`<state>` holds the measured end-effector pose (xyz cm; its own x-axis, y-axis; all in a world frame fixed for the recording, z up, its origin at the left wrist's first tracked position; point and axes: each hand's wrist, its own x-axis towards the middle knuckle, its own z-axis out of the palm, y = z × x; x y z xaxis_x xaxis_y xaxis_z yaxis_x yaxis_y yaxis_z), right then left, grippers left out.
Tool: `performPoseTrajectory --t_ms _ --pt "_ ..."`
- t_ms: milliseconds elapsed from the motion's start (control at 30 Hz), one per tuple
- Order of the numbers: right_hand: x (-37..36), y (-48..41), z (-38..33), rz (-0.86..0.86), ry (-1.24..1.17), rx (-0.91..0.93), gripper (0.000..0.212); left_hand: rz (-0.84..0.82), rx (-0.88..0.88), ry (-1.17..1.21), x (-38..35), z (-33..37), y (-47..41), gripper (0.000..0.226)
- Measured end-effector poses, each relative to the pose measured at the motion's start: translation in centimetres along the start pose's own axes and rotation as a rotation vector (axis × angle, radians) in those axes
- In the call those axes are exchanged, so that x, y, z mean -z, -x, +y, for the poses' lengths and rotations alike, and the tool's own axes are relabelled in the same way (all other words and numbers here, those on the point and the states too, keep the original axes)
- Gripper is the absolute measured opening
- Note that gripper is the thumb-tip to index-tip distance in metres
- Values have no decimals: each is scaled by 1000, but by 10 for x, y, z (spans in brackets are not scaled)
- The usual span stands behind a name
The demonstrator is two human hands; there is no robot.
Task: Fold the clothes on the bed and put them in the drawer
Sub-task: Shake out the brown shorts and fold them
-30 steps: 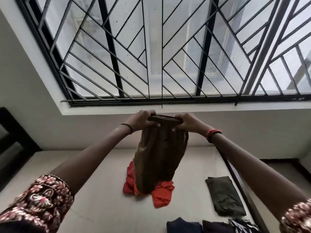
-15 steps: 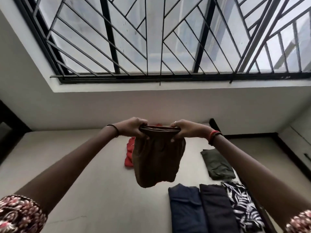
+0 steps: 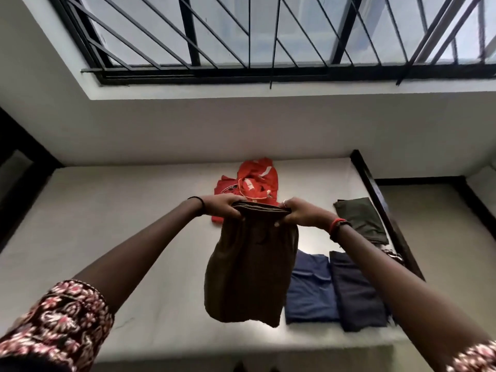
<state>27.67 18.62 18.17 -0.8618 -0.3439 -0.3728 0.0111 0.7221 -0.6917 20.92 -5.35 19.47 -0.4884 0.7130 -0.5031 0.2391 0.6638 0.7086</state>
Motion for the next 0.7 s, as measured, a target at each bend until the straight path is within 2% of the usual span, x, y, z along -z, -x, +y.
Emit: performPoseTrajectory --t_ms 133,233,333,467,600,700 --pt "1 -5 10 129 69 75 8 129 -92 -48 -3 -5 -9 19" --pt "0 0 12 251 108 136 12 289 -190 -175 -10 -10 -10 41" --pt "-26 11 21 345 94 169 22 385 -312 -295 -38 -25 -5 50" --pt "-113 22 61 350 231 155 39 506 -450 -593 -114 -87 -6 43" --pt "-249 22 119 273 317 219 64 462 -435 -779 -220 -185 -13 43" --pt "-344 25 158 117 337 145 53 366 -345 -811 -311 -257 -13 54"
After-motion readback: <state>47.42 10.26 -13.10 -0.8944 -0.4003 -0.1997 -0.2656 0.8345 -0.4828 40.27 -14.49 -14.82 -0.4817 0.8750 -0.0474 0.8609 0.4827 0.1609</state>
